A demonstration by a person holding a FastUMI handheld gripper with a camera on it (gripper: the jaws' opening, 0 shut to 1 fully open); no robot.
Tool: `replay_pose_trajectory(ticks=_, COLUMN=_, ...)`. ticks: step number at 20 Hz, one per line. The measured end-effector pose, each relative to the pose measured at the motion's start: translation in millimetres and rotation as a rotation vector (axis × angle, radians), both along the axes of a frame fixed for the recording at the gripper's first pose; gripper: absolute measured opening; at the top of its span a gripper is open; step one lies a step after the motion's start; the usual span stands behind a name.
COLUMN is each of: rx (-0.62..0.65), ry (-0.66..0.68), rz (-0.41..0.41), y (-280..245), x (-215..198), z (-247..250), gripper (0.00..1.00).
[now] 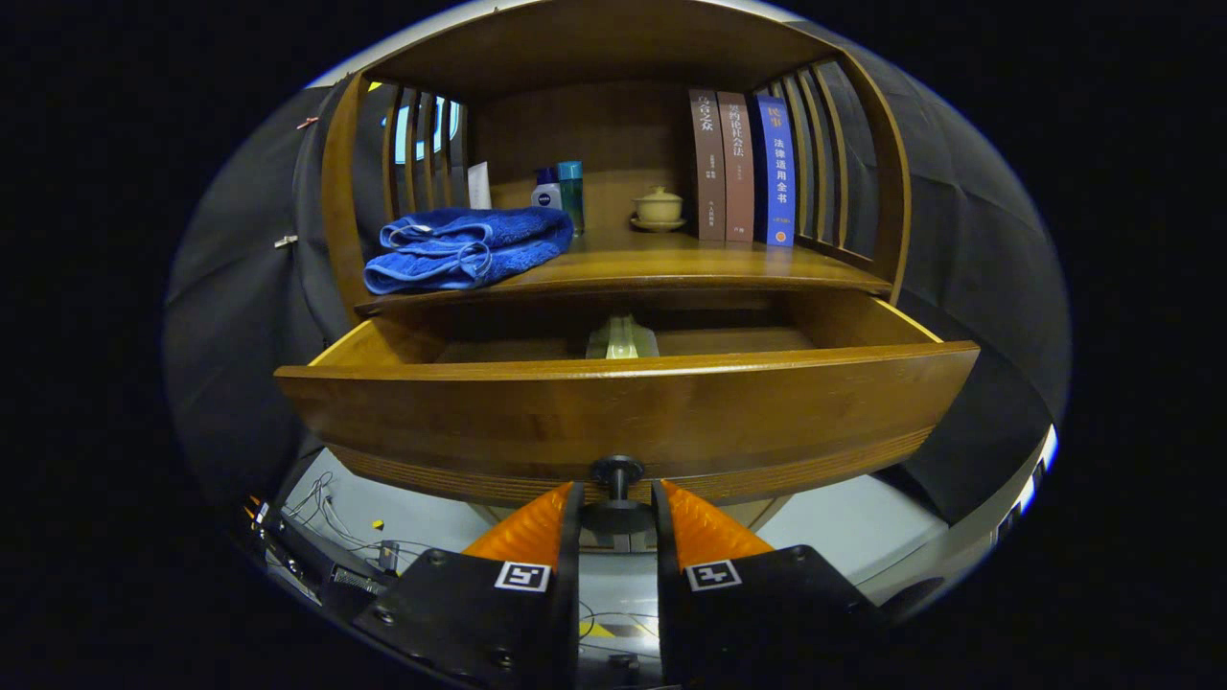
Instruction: Pull open the drawer, take out the items inside it, and place them on the countertop above the cabinet.
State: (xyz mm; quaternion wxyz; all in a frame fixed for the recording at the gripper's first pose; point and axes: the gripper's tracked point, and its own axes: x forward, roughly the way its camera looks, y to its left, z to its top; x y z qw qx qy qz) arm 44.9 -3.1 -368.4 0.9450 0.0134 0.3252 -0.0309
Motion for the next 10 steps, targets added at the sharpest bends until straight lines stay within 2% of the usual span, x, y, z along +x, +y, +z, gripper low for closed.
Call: replay_pose_trajectory(ticks=10, rx=0.021, ry=0.06, rz=-0.002, y=8, x=-55, z=10, gripper=0.37)
